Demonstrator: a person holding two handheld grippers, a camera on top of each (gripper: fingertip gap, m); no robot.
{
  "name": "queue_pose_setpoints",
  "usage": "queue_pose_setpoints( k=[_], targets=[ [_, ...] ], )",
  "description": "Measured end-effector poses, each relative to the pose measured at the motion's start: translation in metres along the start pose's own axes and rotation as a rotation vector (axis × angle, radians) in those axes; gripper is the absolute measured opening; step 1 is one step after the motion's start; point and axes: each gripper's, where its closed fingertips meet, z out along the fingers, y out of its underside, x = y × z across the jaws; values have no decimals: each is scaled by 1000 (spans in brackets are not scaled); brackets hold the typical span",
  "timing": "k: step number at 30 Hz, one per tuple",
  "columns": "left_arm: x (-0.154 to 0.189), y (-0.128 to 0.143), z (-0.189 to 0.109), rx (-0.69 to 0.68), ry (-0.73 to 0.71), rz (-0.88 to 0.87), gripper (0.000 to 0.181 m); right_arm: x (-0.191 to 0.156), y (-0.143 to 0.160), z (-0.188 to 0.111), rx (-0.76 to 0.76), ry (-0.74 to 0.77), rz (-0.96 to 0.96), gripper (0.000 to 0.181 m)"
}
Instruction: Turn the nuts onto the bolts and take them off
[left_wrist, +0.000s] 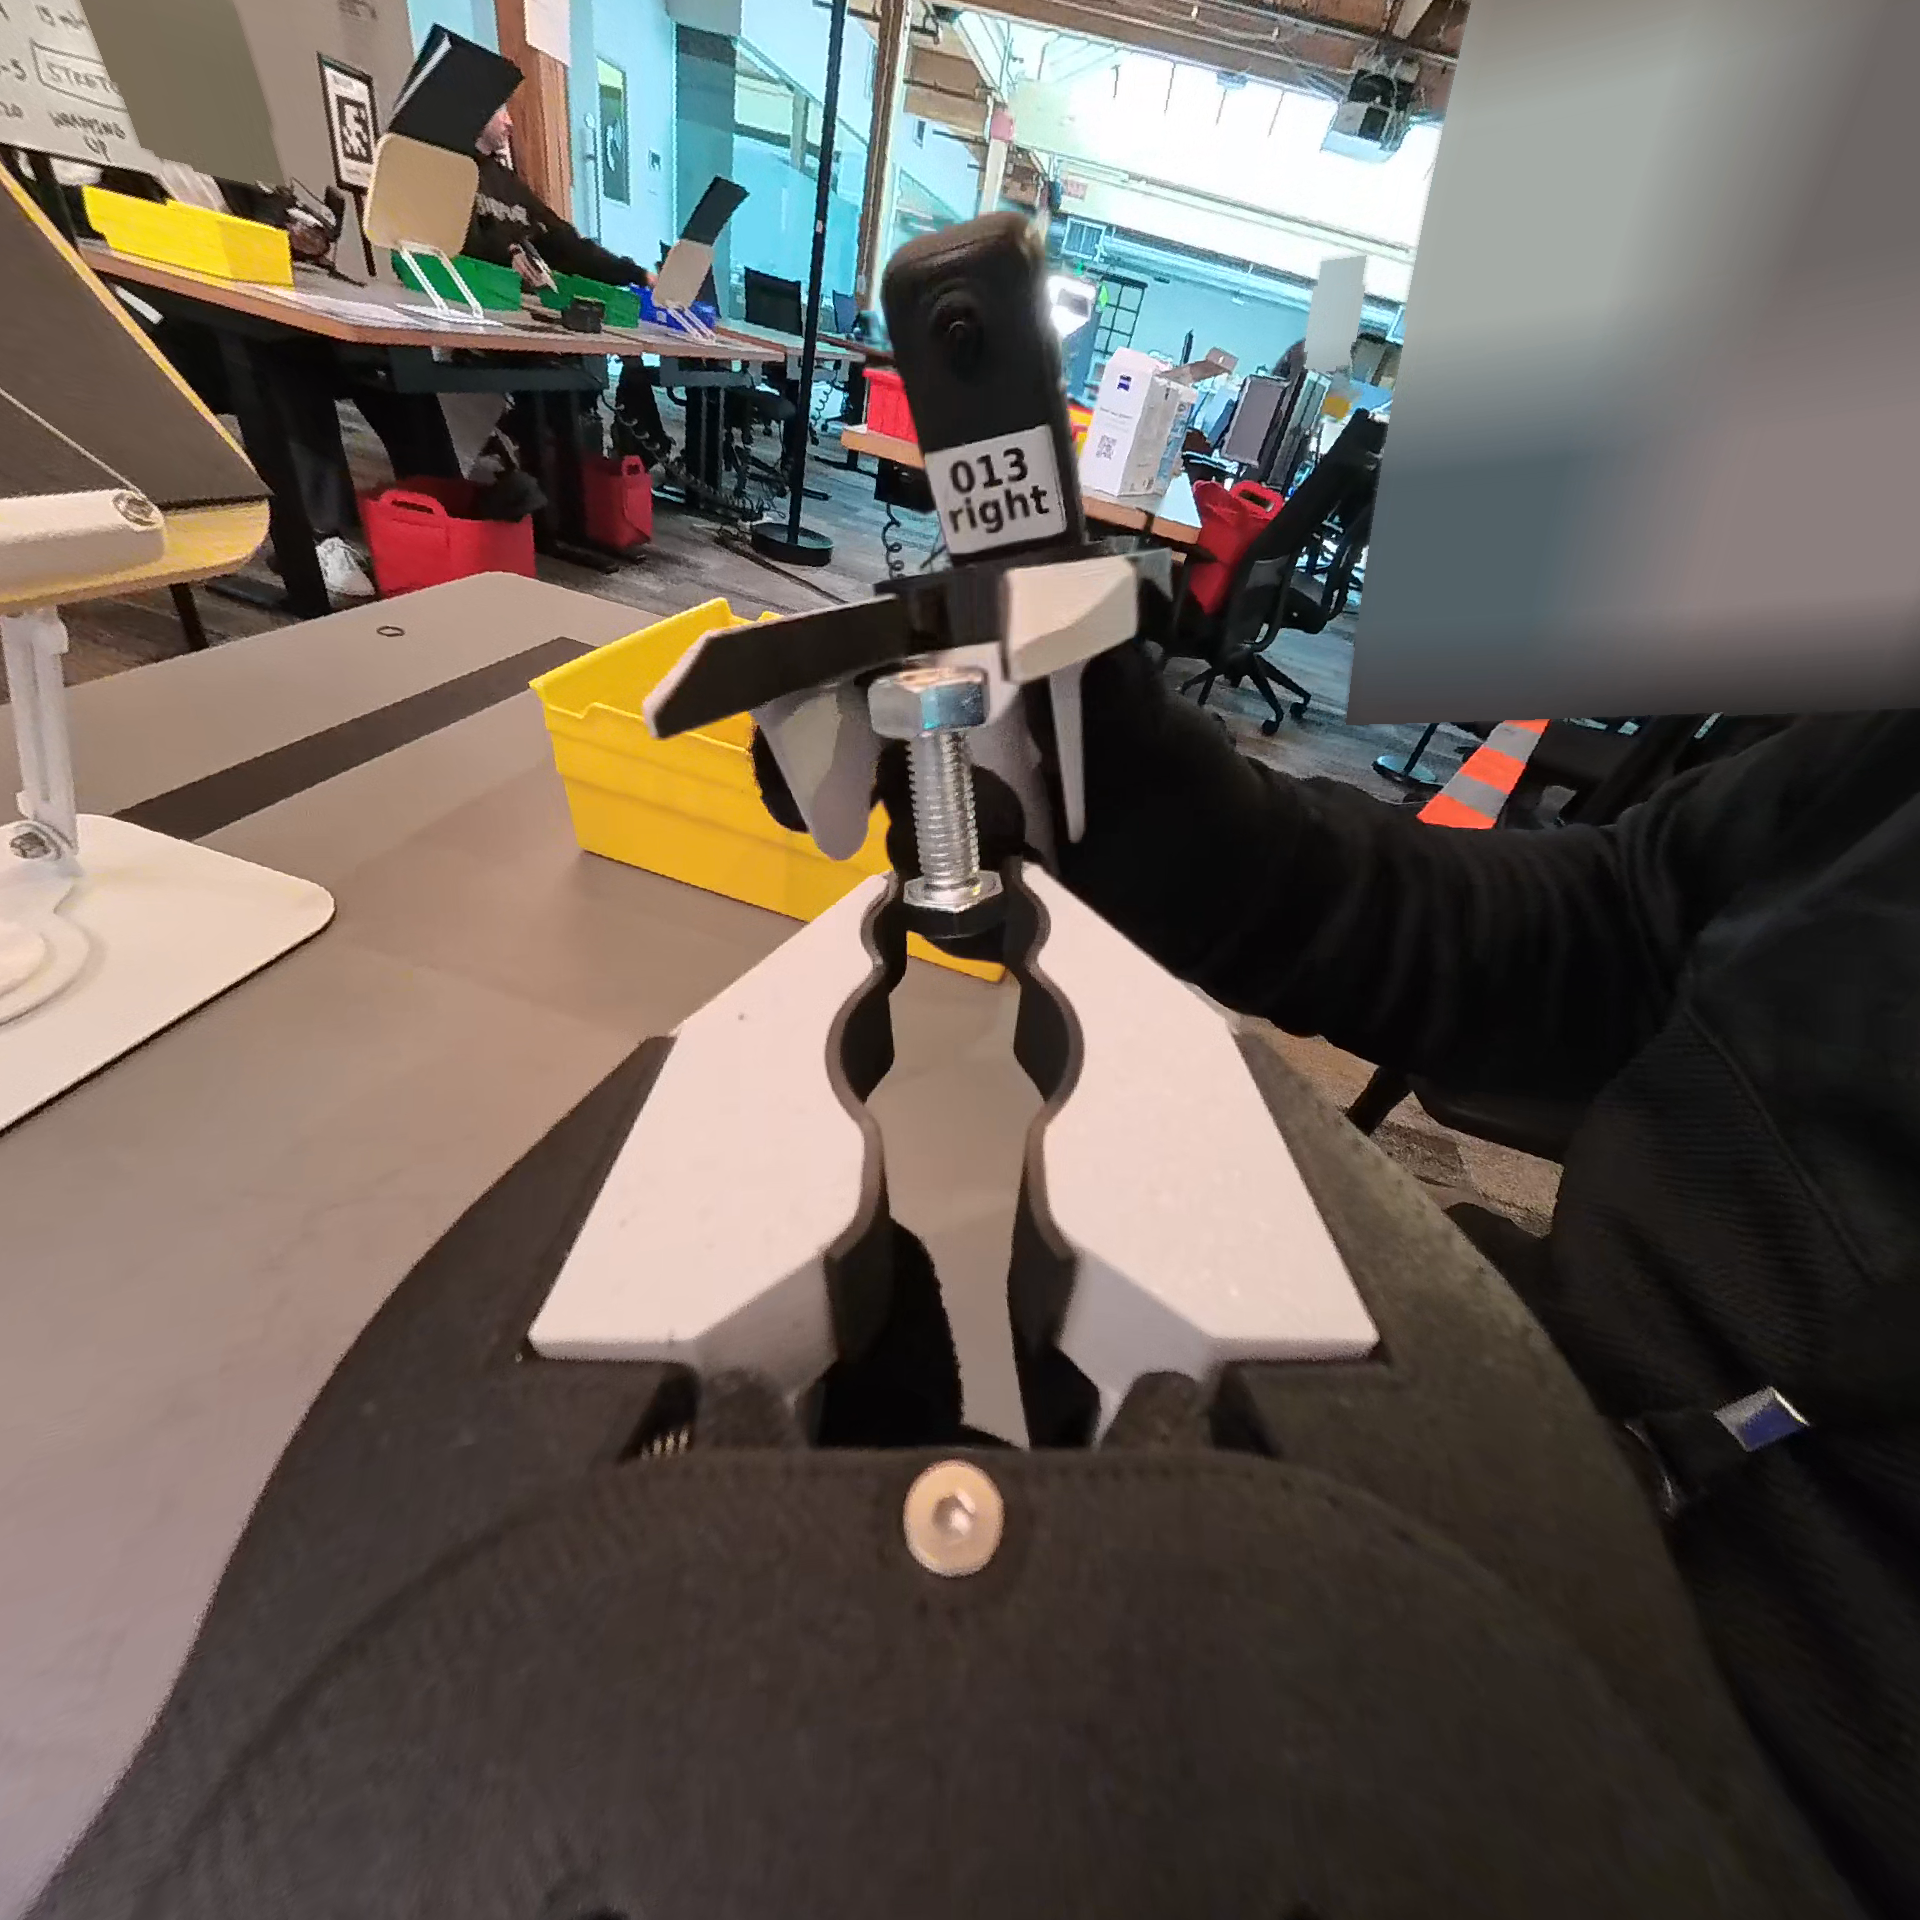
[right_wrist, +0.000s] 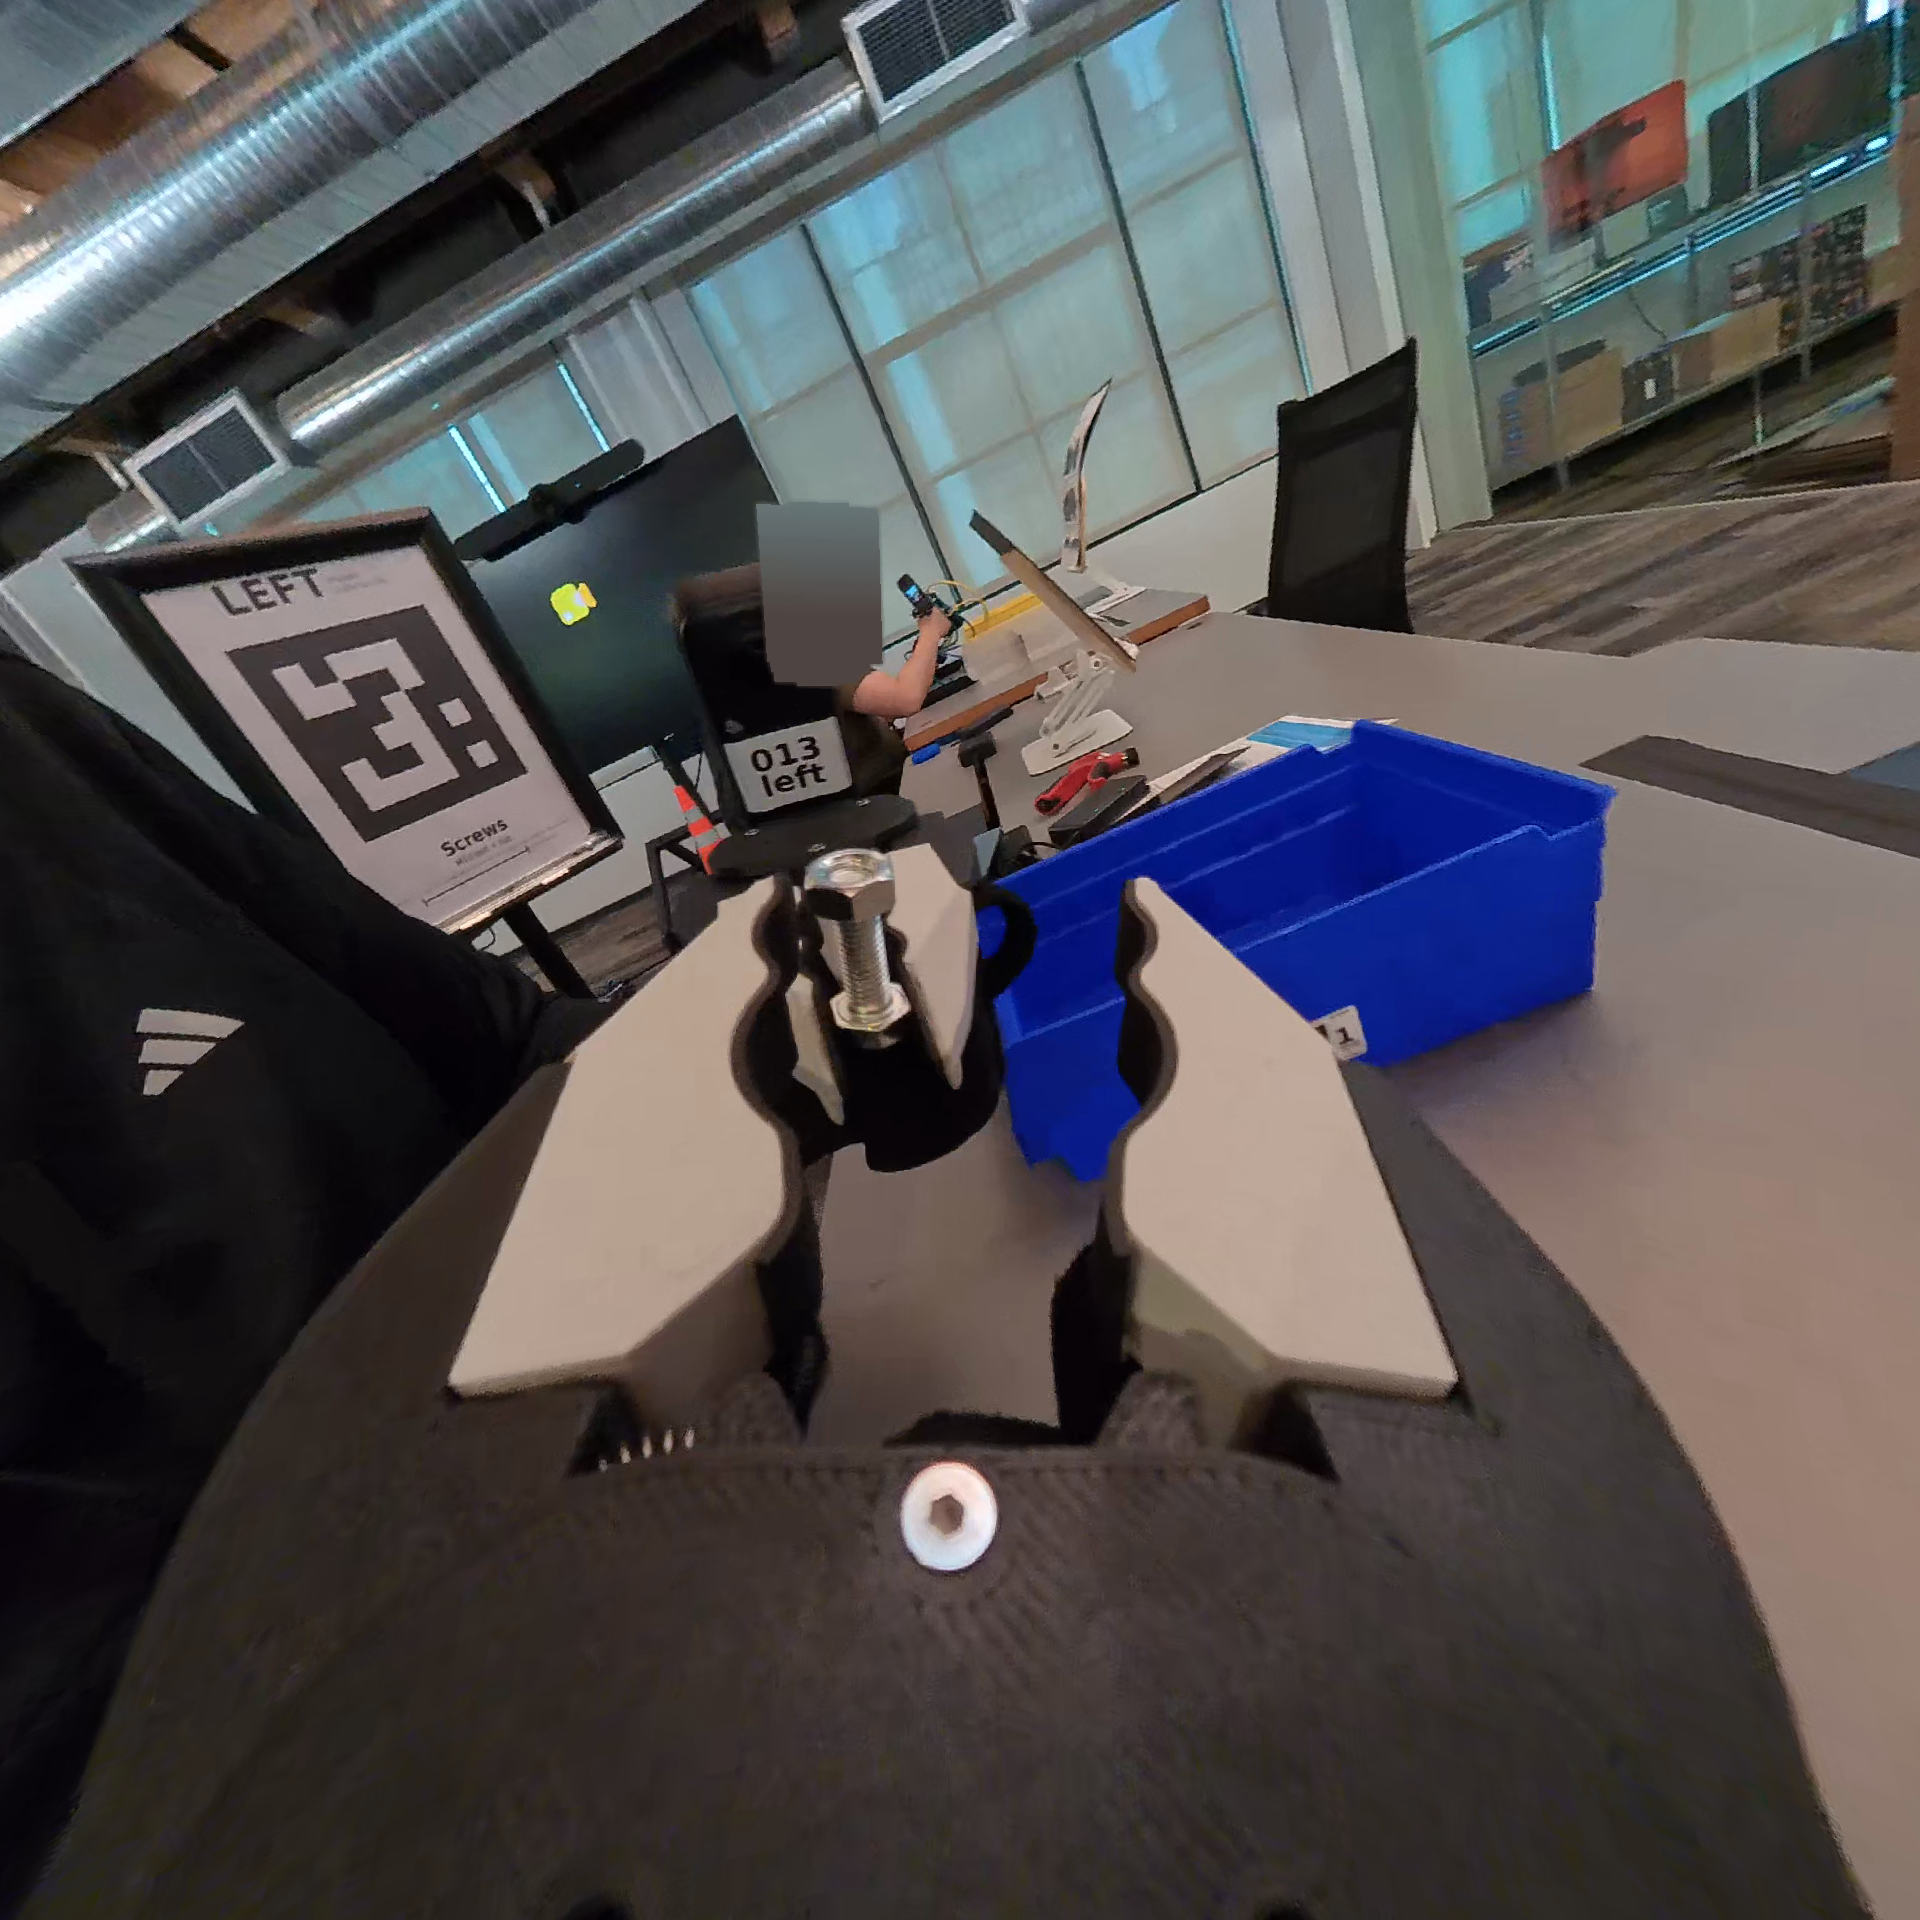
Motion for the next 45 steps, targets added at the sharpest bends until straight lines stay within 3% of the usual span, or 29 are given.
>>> queue_pose_setpoints(
  k=[5, 7, 19, 21, 22, 32, 41, 43, 45],
  targets=[
    [0, -2, -1, 6, -5, 5, 16, 3, 4, 2, -14, 12, 15, 59],
    [2, -4, -3, 17, 1, 9, 16, 10, 3, -4, -2, 35, 30, 45],
    [2, 1, 0, 0, 1, 5, 16, -2, 5, 5, -23, -5, 12, 60],
    [1, -1, -2, 10, 0, 1, 16, 3, 4, 1, -10, 11, 23, 54],
    [2, -3, -2, 16, 6, 1, 16, 8, 3, -3, -7, 28, 26, 42],
    [1, 2, 0, -1, 6, 1, 16, -3, 1, -1, -6, -12, 7, 55],
    [1, 2, 1, -1, 4, -2, 16, 0, 2, -1, -13, 4, 13, 55],
    [2, 0, -1, 9, 8, -2, 16, 6, 3, -4, -9, 22, 24, 45],
    [2, -1, -1, 7, 4, 3, 16, 10, 4, -7, -10, 32, 32, 46]
  ],
)
